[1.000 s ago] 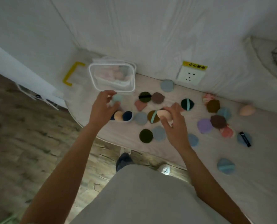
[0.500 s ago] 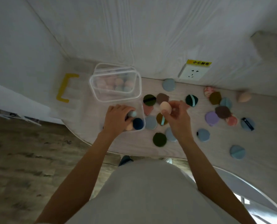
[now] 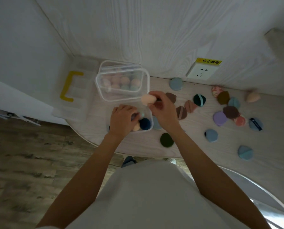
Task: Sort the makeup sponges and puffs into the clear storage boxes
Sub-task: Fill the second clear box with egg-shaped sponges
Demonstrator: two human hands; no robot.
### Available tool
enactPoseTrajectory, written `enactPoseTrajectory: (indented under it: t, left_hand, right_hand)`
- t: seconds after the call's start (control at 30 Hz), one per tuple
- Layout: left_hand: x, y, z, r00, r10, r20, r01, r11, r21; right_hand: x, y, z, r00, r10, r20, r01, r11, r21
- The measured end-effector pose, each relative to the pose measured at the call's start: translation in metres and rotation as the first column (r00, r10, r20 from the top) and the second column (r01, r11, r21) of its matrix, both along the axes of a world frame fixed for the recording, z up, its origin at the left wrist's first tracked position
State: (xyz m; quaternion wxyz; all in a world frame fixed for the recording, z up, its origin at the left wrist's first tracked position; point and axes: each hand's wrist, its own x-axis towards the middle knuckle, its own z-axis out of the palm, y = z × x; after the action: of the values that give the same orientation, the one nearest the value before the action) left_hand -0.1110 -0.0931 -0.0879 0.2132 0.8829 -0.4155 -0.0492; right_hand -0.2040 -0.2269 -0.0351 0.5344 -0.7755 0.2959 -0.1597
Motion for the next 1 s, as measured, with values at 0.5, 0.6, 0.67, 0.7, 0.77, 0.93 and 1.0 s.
enactPoseTrajectory:
  t: [0.5,0.6,0.67,0.7,0.77,0.93,1.0]
  left_hand:
    - [-0.017,0.027,0.006,0.995,-0.091,-0.040,0.092,0.995,0.027]
    - [-0.017,0.030,0.004,0.991,-0.114,-0.072,0.116,0.993,0.017]
    - [-0.016,0.035,0.001,0.987,-0.137,-0.089,0.140,0.990,0.021]
    - [-0.016,0.037,0.000,0.986,-0.140,-0.090,0.142,0.990,0.013]
    - [-0.017,0.039,-0.003,0.986,-0.136,-0.093,0.137,0.991,-0.001]
    - [-0.018,0.038,-0.005,0.986,-0.140,-0.095,0.142,0.990,0.016]
    - [-0.017,0.039,-0.006,0.987,-0.130,-0.098,0.131,0.991,0.004]
  right_hand:
    - [0.040,0.010,-0.033,0.714,0.340,-0.612,-0.689,0.495,-0.529]
    - [0.047,0.009,-0.023,0.601,0.326,-0.730,-0.788,0.398,-0.470]
    - [0.048,0.010,-0.020,0.604,0.349,-0.716,-0.791,0.375,-0.484]
    - [0.047,0.010,-0.019,0.611,0.365,-0.703,-0.787,0.375,-0.489]
    - [0.046,0.011,-0.018,0.617,0.368,-0.696,-0.784,0.364,-0.502]
    - [0.052,0.019,-0.026,0.550,0.254,-0.796,-0.834,0.225,-0.505]
    - [0.051,0.018,-0.027,0.565,0.259,-0.783,-0.821,0.265,-0.505]
